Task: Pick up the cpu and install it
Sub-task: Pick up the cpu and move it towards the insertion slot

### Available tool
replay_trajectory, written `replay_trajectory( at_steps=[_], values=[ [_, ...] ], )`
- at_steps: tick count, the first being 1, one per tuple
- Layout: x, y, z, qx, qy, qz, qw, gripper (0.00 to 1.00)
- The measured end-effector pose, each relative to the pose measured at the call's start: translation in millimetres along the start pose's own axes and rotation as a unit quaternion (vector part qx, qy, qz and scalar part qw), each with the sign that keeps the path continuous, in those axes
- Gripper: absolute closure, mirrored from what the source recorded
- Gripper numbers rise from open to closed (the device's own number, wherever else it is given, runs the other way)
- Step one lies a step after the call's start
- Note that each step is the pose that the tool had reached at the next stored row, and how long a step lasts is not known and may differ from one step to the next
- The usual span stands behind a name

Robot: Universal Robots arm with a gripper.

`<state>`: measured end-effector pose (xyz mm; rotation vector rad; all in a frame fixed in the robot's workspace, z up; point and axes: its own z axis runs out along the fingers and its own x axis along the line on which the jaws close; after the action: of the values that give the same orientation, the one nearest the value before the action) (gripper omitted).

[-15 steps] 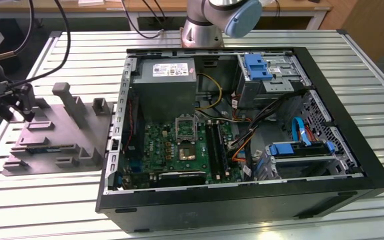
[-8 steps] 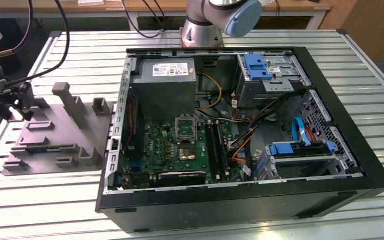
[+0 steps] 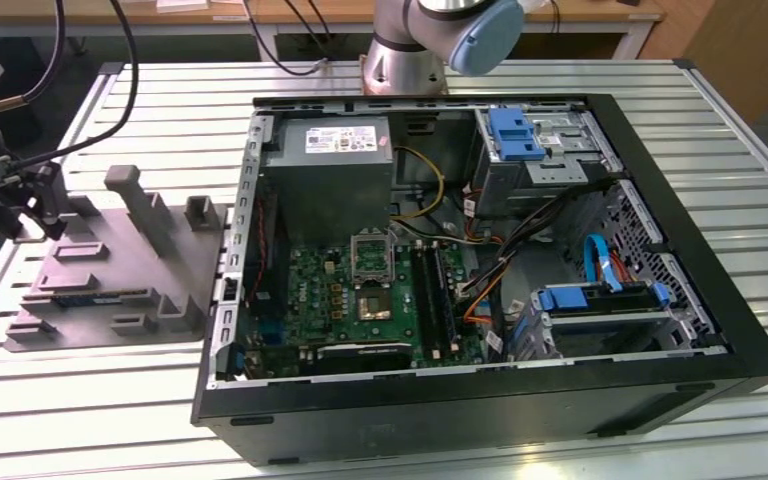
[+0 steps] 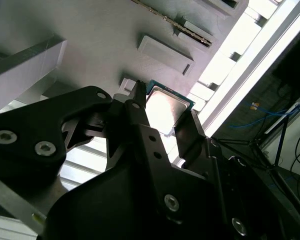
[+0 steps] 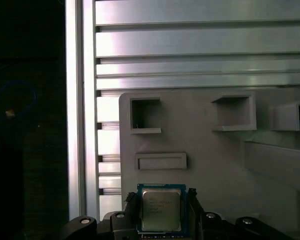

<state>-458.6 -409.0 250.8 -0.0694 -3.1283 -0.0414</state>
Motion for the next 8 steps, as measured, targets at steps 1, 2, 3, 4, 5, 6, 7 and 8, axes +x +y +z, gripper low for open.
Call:
replay_trajectory(
  at_steps=[1, 2, 3, 4, 5, 6, 7, 8],
  values=[
    [0.0, 0.0, -0.1, 0.0000, 0.0000, 0.000, 1.0000, 0.53],
    [0.0, 0.0, -0.4, 0.0000, 0.0000, 0.000, 1.0000, 0.53],
    [0.0, 0.0, -0.5, 0.0000, 0.0000, 0.000, 1.0000, 0.53],
    [0.0, 0.0, -1.5, 0.0000, 0.0000, 0.000, 1.0000, 0.53],
    [0.0, 0.0, -2.0, 0.0001, 0.0000, 0.000, 1.0000, 0.53],
    [0.0, 0.1, -2.2, 0.0001, 0.0000, 0.000, 1.0000, 0.53],
    [0.0, 0.0, -2.4, 0.0001, 0.0000, 0.000, 1.0000, 0.53],
    [0.0, 0.1, -2.6, 0.0002, 0.0000, 0.000, 1.0000, 0.53]
  ],
)
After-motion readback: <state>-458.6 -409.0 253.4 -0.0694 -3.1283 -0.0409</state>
